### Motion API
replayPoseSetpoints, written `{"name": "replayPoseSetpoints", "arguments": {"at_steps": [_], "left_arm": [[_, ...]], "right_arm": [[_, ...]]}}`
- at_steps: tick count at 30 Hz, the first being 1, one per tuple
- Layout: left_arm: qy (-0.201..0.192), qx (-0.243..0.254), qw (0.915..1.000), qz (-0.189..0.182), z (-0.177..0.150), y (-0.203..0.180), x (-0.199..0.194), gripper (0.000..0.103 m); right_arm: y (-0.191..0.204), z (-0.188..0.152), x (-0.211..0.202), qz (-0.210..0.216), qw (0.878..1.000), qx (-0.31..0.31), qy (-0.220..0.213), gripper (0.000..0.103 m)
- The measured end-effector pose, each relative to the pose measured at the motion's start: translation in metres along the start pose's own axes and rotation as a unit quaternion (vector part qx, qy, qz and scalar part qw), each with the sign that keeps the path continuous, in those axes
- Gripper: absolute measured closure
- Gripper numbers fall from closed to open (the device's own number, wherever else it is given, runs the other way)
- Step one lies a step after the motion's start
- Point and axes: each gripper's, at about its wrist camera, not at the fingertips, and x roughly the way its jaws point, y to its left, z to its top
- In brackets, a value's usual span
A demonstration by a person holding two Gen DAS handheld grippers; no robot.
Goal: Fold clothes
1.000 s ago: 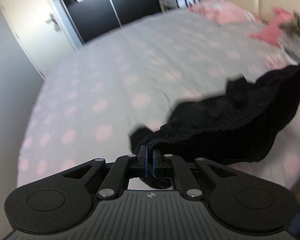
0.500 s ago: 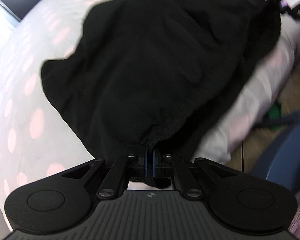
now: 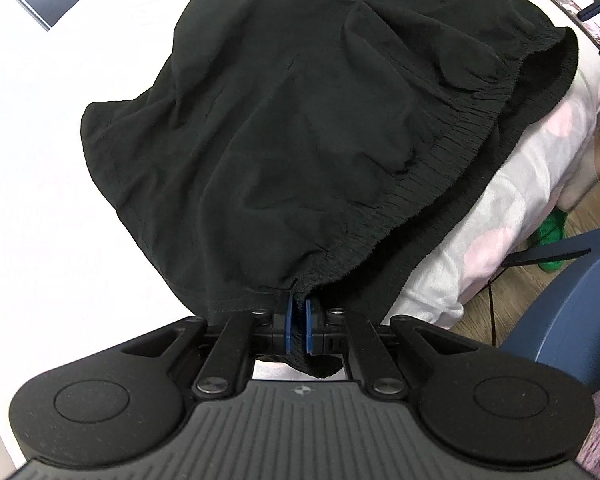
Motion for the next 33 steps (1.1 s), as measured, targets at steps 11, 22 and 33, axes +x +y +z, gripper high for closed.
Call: {"name": "replayPoseSetpoints", "arguments": {"at_steps": [11, 22, 33], "left_arm": [[0.033, 0.001, 0.9994, 0.010, -0.007, -0.005, 0.002, 0.093], [-0.111, -0.103, 0.9882, 0.021, 0.013, 0.051, -0.085, 0.099], [-0.353, -0.205, 0.9125, 0.019, 0.078, 0.119, -0.267, 0.099]], "right_arm": [[-0.009, -0.016, 0.060, -0.067, 0.989, 0.126, 0.042, 0.092], [-0.055, 0.009, 0.006, -0.158, 0.976, 0.151, -0.003, 0.099], [-0.166, 0.054, -0.162, -0.370, 0.900, 0.196, -0.118, 0.100]]}}
